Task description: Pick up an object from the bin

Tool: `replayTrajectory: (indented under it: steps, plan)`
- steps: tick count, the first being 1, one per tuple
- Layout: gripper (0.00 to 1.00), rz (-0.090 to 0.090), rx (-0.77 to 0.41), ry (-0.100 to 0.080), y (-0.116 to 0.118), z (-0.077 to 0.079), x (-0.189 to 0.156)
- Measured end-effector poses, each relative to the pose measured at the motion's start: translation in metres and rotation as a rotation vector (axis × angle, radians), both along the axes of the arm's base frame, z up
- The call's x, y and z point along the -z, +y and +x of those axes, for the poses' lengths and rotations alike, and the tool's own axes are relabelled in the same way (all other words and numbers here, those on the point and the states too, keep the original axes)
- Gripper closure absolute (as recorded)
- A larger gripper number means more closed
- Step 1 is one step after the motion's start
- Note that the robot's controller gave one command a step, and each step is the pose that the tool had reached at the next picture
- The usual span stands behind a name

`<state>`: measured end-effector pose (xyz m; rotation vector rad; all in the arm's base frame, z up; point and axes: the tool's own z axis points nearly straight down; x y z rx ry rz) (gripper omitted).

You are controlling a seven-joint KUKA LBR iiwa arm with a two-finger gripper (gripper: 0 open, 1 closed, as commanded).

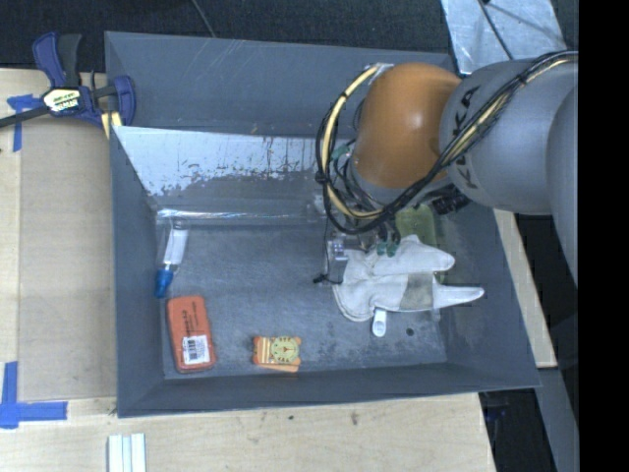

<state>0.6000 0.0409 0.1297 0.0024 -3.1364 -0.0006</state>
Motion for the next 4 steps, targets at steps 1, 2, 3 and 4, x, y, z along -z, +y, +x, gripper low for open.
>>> replayTrajectory:
  steps: [1,2,3,4]
  plan:
    - [0.00,0.000,0.001,-0.008,0.000,0.002,-0.005]
    - [0.00,0.000,0.035,-0.010,0.001,0.001,-0.011]
    - [0.00,0.000,0.079,-0.008,0.006,0.005,-0.031]
    - [0.00,0.001,0.158,-0.013,-0.008,0.018,-0.017]
